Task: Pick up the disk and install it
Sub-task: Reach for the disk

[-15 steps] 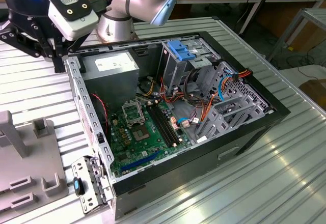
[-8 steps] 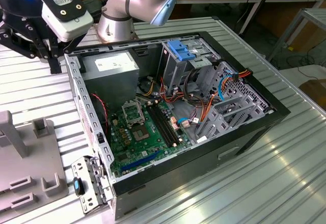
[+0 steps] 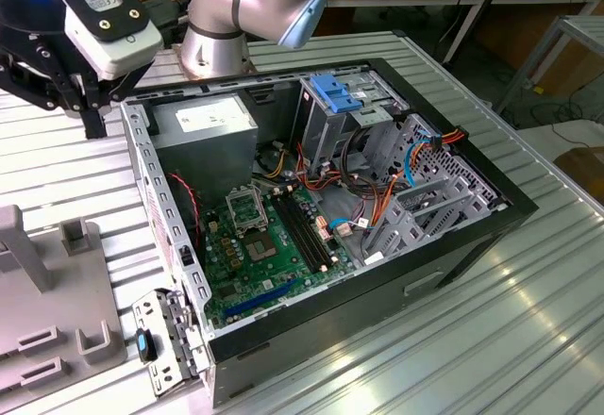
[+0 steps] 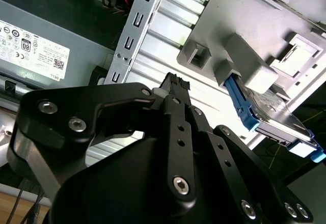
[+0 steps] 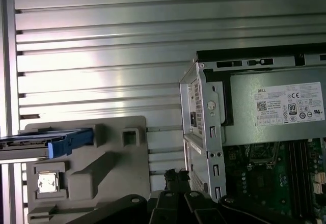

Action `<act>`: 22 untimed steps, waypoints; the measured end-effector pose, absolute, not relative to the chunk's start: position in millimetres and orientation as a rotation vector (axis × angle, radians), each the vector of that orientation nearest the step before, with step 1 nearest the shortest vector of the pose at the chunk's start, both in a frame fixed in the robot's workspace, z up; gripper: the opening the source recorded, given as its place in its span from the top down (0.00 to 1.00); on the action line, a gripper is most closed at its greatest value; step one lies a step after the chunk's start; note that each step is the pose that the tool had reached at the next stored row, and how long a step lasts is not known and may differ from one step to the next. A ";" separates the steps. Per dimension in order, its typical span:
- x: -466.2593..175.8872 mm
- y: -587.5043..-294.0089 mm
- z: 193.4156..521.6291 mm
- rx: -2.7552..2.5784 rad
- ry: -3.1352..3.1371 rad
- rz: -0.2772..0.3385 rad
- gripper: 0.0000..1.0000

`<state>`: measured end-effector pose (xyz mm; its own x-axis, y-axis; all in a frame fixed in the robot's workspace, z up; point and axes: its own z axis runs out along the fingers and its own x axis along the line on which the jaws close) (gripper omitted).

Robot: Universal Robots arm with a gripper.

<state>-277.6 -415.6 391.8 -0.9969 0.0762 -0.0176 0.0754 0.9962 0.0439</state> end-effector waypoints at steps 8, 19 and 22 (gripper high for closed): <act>-288.0 -416.6 391.6 0.119 3.120 0.067 0.89; -312.7 -418.4 391.0 0.119 3.121 0.067 0.89; -320.0 -418.4 390.8 0.119 3.121 0.067 0.89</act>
<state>-320.0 -418.4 390.8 -0.9970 0.0763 -0.0160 0.0755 0.9962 0.0437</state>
